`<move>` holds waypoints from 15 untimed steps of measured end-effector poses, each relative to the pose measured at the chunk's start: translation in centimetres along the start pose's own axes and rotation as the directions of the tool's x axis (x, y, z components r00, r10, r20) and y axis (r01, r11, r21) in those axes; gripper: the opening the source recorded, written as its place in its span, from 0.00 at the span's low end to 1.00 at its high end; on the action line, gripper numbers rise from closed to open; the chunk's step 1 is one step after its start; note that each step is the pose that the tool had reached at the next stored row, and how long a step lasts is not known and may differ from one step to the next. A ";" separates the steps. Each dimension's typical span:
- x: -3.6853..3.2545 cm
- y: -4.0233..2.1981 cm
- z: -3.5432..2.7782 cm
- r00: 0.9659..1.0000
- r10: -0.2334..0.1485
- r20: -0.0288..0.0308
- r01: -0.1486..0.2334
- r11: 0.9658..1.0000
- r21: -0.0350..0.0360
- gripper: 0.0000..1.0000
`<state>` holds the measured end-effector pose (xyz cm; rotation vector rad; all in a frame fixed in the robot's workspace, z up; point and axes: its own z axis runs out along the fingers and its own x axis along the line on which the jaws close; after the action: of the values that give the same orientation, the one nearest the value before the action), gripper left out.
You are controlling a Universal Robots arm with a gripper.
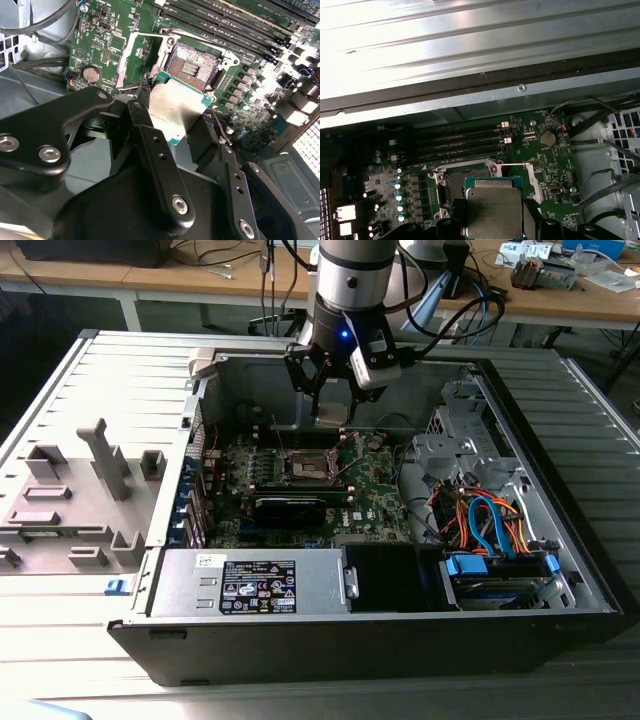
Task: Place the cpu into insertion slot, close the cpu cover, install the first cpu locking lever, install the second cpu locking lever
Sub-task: 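Place the cpu into insertion slot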
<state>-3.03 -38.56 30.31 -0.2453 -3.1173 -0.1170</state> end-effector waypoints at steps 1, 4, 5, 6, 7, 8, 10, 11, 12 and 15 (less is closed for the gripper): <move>0.00 0.00 0.01 1.000 0.001 0.000 -0.001 1.000 0.000 0.54; 0.00 0.00 0.03 1.000 0.003 0.000 -0.003 1.000 0.000 0.54; 0.00 0.00 0.04 1.000 0.004 0.000 -0.004 1.000 0.000 0.54; 0.00 0.00 0.06 1.000 0.006 0.000 -0.006 1.000 0.000 0.54; 0.00 -0.01 0.07 1.000 0.008 0.001 -0.008 1.000 0.000 0.54; 0.00 -0.01 0.09 1.000 0.010 0.001 -0.010 1.000 0.000 0.54; 0.00 -0.01 0.11 1.000 0.011 0.001 -0.011 1.000 0.000 0.54; 0.00 -0.01 0.13 1.000 0.013 0.001 -0.013 1.000 0.000 0.54; 0.00 -0.01 0.14 1.000 0.014 0.001 -0.014 1.000 0.000 0.54; 0.00 -0.01 0.16 1.000 0.020 0.001 -0.020 1.000 0.000 0.54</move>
<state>-3.03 -38.56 30.15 -0.2761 -3.1155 -0.1163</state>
